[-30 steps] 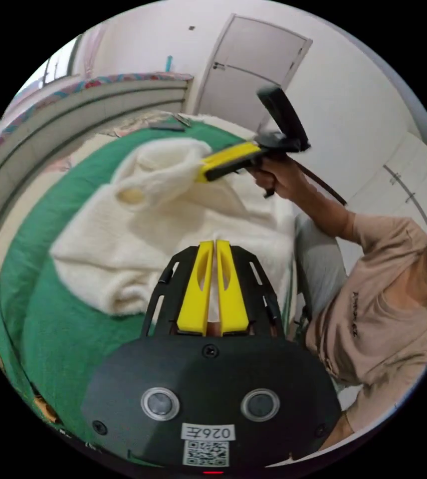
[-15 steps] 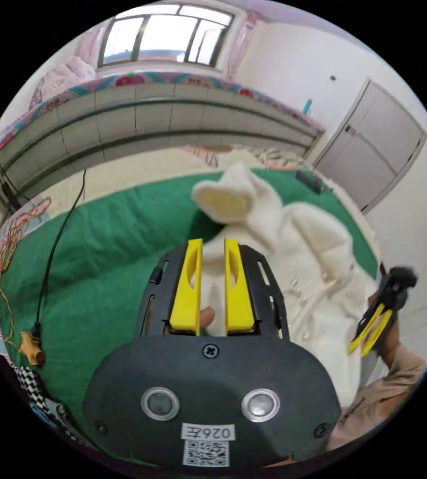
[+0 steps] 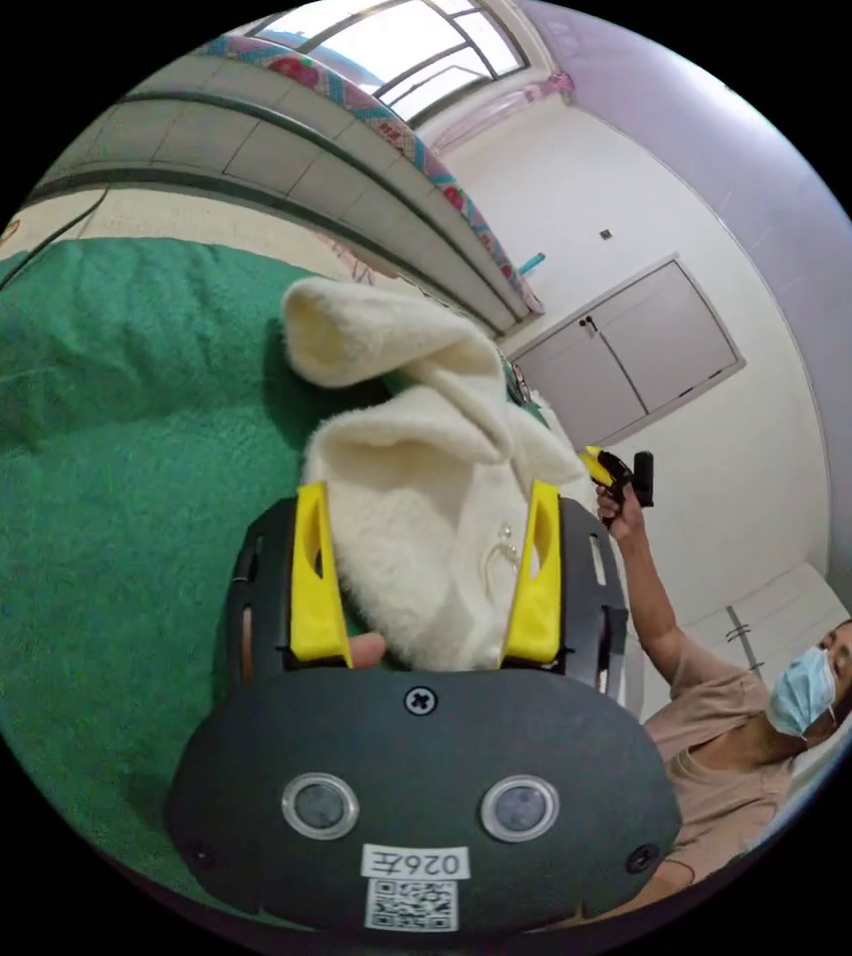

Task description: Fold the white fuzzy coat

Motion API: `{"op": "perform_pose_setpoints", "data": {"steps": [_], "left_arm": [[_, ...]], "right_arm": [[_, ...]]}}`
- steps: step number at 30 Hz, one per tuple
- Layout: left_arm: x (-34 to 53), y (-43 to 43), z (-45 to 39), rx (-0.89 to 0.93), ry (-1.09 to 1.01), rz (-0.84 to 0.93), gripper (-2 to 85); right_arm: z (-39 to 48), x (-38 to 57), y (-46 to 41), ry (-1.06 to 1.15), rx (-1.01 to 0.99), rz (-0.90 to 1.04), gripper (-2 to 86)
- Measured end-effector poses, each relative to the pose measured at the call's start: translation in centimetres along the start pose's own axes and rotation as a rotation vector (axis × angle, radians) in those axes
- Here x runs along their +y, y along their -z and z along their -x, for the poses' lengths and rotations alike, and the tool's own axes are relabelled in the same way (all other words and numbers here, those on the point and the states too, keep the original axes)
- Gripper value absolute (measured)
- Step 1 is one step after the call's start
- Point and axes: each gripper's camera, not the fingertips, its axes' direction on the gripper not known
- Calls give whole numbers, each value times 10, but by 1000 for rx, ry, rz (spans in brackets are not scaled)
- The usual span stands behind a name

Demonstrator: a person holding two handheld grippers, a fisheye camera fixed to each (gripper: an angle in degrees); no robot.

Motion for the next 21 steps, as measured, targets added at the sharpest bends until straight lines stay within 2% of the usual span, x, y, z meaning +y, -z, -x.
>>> {"op": "perform_pose_setpoints", "data": {"steps": [2, 3, 4, 5, 6, 8, 10, 13, 15, 16, 17, 19, 20, 21], "left_arm": [[-8, -4, -3, -38, -5, -31, 248], [-15, -11, -5, -69, -6, -6, 229], [-19, -14, -6, -102, -3, 14, 176], [-27, -21, -9, -168, -25, 84, 70], [-34, -27, -8, -185, -40, 175, 49], [-39, -20, -11, -162, -101, 177, 32], [-39, 9, -19, -141, -187, 78, 23], [-44, 65, -20, -183, -216, -88, 14], [-67, 92, 1, -155, -137, -187, 12], [-75, 95, 7, -130, -120, -208, 12], [-86, 100, 20, -131, -54, -254, 50], [-90, 107, 36, -186, 76, -338, 87], [-88, 108, 40, -142, 87, -344, 106], [-86, 105, 42, -81, 70, -297, 125]], "right_arm": [[-15, -14, -27, -56, 23, 92, 154], [-18, -21, -52, -56, -12, 208, 128], [-12, -25, -73, -5, -86, 318, 71], [-7, -26, -80, 32, -111, 369, 54], [10, -28, -85, 135, -94, 409, 21], [43, -29, -70, 312, 35, 379, 6], [84, -24, -29, 511, 209, 264, -1], [121, -25, 18, 673, 377, 96, -7], [126, -42, 29, 687, 437, -62, -4], [121, -62, 21, 668, 528, -138, 4], [116, -75, 13, 635, 597, -139, 8], [79, -120, -24, 426, 848, 13, 7], [71, -125, -27, 379, 858, 36, 6], [63, -126, -22, 342, 769, 31, 4]]}}
